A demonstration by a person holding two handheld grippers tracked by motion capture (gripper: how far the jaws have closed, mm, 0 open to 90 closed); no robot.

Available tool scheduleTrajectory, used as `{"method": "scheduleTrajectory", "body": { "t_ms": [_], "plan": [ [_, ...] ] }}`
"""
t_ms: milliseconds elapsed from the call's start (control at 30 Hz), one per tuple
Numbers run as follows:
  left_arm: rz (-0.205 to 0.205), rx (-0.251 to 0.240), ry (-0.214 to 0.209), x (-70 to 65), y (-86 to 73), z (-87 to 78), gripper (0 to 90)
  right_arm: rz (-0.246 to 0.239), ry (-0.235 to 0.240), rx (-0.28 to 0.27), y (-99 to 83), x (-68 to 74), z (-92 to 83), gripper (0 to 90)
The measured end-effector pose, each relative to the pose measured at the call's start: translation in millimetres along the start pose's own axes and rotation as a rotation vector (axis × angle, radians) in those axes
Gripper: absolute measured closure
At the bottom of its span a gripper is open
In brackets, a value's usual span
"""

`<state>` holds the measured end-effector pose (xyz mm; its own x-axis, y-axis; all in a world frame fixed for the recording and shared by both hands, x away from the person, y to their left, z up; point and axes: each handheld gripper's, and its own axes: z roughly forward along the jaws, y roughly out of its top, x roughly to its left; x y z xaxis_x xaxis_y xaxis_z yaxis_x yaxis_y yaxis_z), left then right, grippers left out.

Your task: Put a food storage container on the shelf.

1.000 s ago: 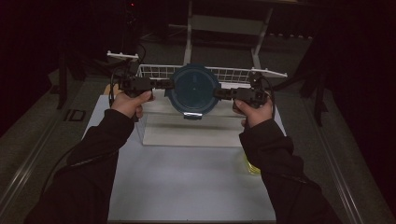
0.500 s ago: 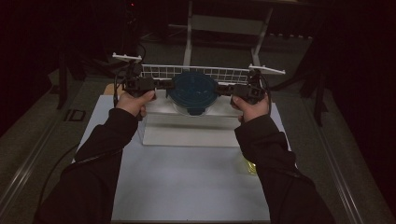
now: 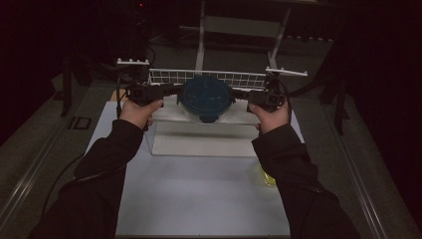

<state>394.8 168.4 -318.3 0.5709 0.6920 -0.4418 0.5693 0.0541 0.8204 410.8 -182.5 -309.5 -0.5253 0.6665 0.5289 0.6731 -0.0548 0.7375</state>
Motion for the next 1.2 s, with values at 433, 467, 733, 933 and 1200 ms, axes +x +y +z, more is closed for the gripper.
{"method": "scheduleTrajectory", "body": {
  "t_ms": [433,467,733,933,1200],
  "plan": [
    [0.109,-0.035,-0.112,-27.6,-29.1,-30.8,16.8,-0.136,0.044,-0.021,-23.4,27.5,-26.7,59.3],
    [0.133,-0.028,-0.107,-30.6,-32.2,-32.5,13.9,-0.15,0.05,-0.018,-26.4,30.5,-28.0,59.9],
    [0.278,-0.039,-0.032,-52.0,-69.8,-41.9,0.2,-0.197,0.126,0.051,-54.0,46.3,-24.1,80.5],
    [0.3,-0.038,-0.018,-55.1,-102.3,-43.3,0.2,-0.207,0.158,0.112,-71.1,52.1,-7.8,89.6],
    [0.283,-0.033,0.013,-52.9,-164.3,-38.3,0.2,-0.18,0.154,0.106,-71.0,48.9,11.1,89.8]
  ]
}}
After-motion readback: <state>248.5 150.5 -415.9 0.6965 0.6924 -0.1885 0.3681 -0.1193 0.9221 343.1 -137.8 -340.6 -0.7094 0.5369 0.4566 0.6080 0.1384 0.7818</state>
